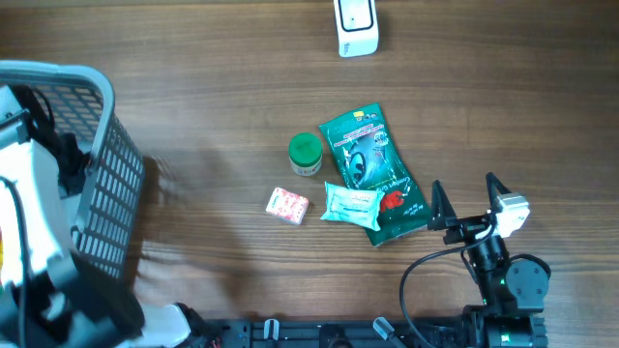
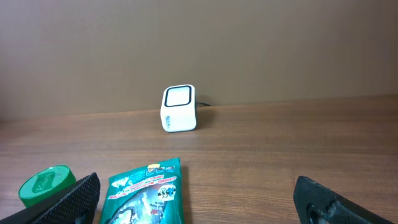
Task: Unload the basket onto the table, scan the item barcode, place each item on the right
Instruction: 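Grasp the red-and-white stick pack in the basket with the left gripper, then carry the red stick pack out and drop it right of the gloves pack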
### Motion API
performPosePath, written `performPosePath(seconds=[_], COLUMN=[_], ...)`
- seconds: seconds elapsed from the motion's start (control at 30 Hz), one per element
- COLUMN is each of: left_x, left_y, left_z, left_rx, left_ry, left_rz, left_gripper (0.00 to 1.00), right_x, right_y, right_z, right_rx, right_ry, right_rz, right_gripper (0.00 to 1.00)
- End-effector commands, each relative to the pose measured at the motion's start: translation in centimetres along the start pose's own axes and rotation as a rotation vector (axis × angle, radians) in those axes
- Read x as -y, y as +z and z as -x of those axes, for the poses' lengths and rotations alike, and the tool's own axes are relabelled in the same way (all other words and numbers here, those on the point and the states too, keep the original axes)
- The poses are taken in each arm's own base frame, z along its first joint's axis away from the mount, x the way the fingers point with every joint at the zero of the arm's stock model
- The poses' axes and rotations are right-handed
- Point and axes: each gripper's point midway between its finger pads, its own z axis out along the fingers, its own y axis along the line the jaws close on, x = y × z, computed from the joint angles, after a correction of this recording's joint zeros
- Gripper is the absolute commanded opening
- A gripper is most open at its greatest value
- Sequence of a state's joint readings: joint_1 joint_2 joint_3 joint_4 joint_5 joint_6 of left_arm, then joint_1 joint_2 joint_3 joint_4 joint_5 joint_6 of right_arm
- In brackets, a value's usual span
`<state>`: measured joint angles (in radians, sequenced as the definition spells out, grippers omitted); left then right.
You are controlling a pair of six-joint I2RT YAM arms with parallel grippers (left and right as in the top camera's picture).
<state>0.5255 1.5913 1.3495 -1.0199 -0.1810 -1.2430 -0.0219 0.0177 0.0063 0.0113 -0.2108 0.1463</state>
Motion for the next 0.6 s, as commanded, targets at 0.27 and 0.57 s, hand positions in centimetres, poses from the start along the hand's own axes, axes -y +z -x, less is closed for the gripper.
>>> performPosePath(seconds=[0.27, 0.57], left_x=[4.0, 3.8], left_y=[-17.6, -25.9], left_z=[-2.6, -19.6], left_rx=[0.062, -0.116], left_ry=[0.282, 0.928], left_rz=[-0.607, -0.975], left_gripper=[0.04, 0.04], right_x=[0.0, 0.0], right_y=[0.0, 0.0], right_z=[0.0, 0.0], right_rx=[0.003, 0.003], right_ry=[0.012, 0.012], right_rz=[-0.003, -0.003], right_gripper=[1.00, 1.00])
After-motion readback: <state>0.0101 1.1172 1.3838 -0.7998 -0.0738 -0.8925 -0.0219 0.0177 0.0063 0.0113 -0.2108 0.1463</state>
